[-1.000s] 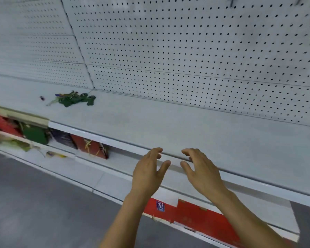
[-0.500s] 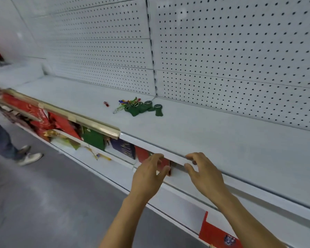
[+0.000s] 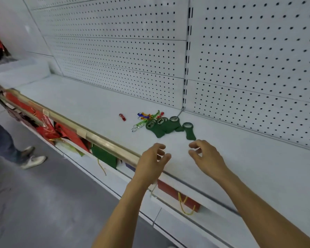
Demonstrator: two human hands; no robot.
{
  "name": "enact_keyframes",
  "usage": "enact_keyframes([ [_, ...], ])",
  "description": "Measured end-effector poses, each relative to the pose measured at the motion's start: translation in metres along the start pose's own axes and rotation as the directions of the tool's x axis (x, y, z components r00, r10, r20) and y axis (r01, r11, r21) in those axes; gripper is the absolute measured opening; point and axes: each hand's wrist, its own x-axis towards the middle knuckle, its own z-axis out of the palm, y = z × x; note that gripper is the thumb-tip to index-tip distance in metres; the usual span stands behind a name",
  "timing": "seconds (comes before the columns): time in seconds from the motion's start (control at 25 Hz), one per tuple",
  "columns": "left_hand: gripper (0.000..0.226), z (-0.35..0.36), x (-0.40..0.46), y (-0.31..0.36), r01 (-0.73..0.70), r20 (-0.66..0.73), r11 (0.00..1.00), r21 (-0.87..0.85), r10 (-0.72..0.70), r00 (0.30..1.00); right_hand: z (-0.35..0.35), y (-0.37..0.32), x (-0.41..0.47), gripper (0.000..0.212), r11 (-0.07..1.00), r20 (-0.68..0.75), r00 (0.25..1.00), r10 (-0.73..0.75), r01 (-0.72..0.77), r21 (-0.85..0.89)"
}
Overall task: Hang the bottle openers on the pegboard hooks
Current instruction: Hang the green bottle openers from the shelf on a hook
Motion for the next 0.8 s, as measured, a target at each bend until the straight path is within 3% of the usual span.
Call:
enact_keyframes([
  [0.16, 0.046, -0.003, 0.084, -0.011, 0.122, -0.031, 0.993, 0.009, -0.122, 0.992, 0.014, 0.008, 0.071, 0.030, 0.990, 0.031, 0.994, 0.100, -0.096, -0.104],
  [0.32, 0.068, -0.002, 0.156, -0.021, 0.297, -0.149, 0.937, 0.185, -0.272, 0.951, 0.022, 0.010, 0.121, 0.050, 0.951, -0.020, 0.974, 0.228, -0.227, -0.208],
  [0.44, 0.094, -0.005, 0.189, -0.025, 0.332, -0.076, 0.872, 0.359, -0.327, 0.942, 0.028, 0.011, 0.141, 0.047, 0.876, -0.004, 0.963, 0.270, -0.247, -0.415],
  [0.52, 0.100, -0.012, 0.203, -0.030, 0.313, 0.013, 0.852, 0.420, -0.350, 0.937, 0.028, 0.012, 0.150, 0.039, 0.847, 0.023, 0.954, 0.298, -0.253, -0.467],
  [0.64, 0.093, -0.020, 0.210, -0.037, 0.312, 0.127, 0.884, 0.348, -0.374, 0.919, 0.022, 0.016, 0.158, 0.031, 0.858, 0.094, 0.924, 0.372, -0.303, -0.414],
  [0.8, 0.052, -0.018, 0.196, -0.047, 0.326, 0.164, 0.936, 0.129, -0.345, 0.924, 0.022, 0.016, 0.145, 0.011, 0.864, 0.123, 0.909, 0.398, -0.327, -0.383],
])
